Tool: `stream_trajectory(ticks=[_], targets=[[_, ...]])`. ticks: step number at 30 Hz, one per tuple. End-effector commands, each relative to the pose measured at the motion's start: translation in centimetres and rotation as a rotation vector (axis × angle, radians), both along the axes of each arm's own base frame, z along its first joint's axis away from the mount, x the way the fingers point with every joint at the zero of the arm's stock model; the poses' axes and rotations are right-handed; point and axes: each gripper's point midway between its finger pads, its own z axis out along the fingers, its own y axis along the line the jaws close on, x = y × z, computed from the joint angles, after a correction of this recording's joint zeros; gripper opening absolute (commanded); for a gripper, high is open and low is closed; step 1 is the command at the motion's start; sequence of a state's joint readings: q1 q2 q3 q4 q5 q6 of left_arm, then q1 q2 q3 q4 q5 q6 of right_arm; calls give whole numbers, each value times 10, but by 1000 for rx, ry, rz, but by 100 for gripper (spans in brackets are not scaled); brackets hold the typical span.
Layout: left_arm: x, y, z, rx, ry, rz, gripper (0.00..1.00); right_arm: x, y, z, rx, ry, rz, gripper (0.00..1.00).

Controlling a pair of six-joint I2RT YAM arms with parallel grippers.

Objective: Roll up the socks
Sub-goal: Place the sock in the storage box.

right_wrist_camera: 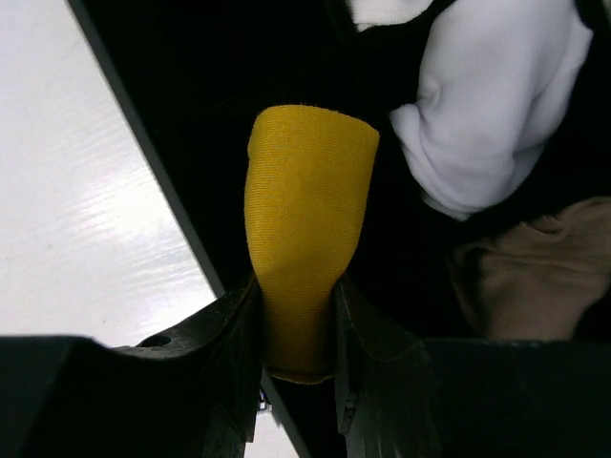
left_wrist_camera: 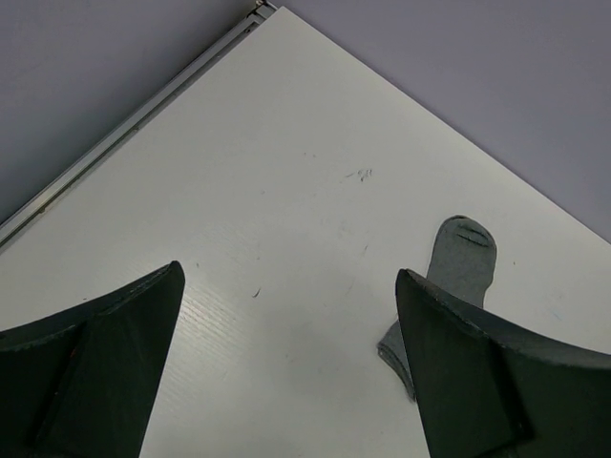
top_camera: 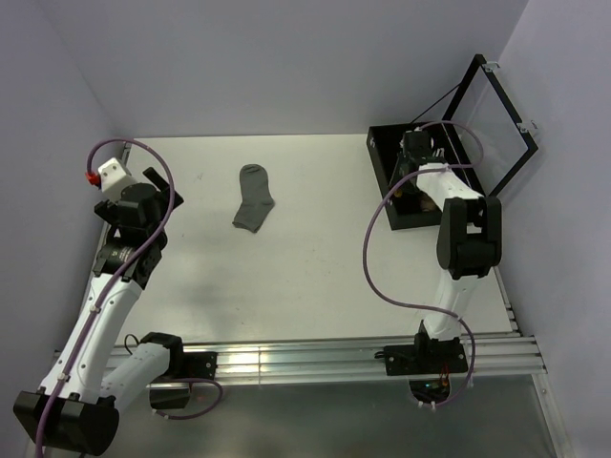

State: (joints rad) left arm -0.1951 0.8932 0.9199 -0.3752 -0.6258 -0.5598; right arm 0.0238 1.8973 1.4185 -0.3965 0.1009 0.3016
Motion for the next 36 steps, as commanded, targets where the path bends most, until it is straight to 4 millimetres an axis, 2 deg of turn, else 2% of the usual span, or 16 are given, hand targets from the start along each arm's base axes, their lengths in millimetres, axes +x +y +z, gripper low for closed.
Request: stream_trajectory(ticks=[1, 6, 12, 15, 18, 22, 26, 30, 33, 34, 36], targets=[[4, 1, 7, 15, -26, 0, 97, 19, -5, 11, 27, -41, -31, 0], [4, 0, 6, 16, -24, -6, 97, 21, 6, -6, 71, -5, 12, 0], [6, -1, 3, 16, -17, -13, 97, 24, 9, -20, 78, 53, 29, 0], [6, 0, 2, 19, -14, -6, 97, 27, -10, -27, 67, 62, -32, 0], [7, 0, 0, 20, -9, -7, 97, 29, -19, -32, 44, 73, -81, 0], [8, -1, -1, 20, -4, -10, 97, 30, -19, -35, 48, 80, -94, 0], [9, -2, -3, 20, 0, -17, 97, 30, -14, -48, 67, 145, -66, 1], [10, -3, -5, 20, 5, -21, 97, 21, -3, -64, 106, 204, -32, 10], [11, -5, -6, 16, 6, -29, 97, 19, -4, -65, 104, 219, -31, 16], [11, -5, -6, 15, 5, -34, 97, 19, 0, -64, 120, 225, -10, 22], [11, -6, -6, 13, 5, -35, 97, 18, 4, -63, 135, 235, 13, 27]])
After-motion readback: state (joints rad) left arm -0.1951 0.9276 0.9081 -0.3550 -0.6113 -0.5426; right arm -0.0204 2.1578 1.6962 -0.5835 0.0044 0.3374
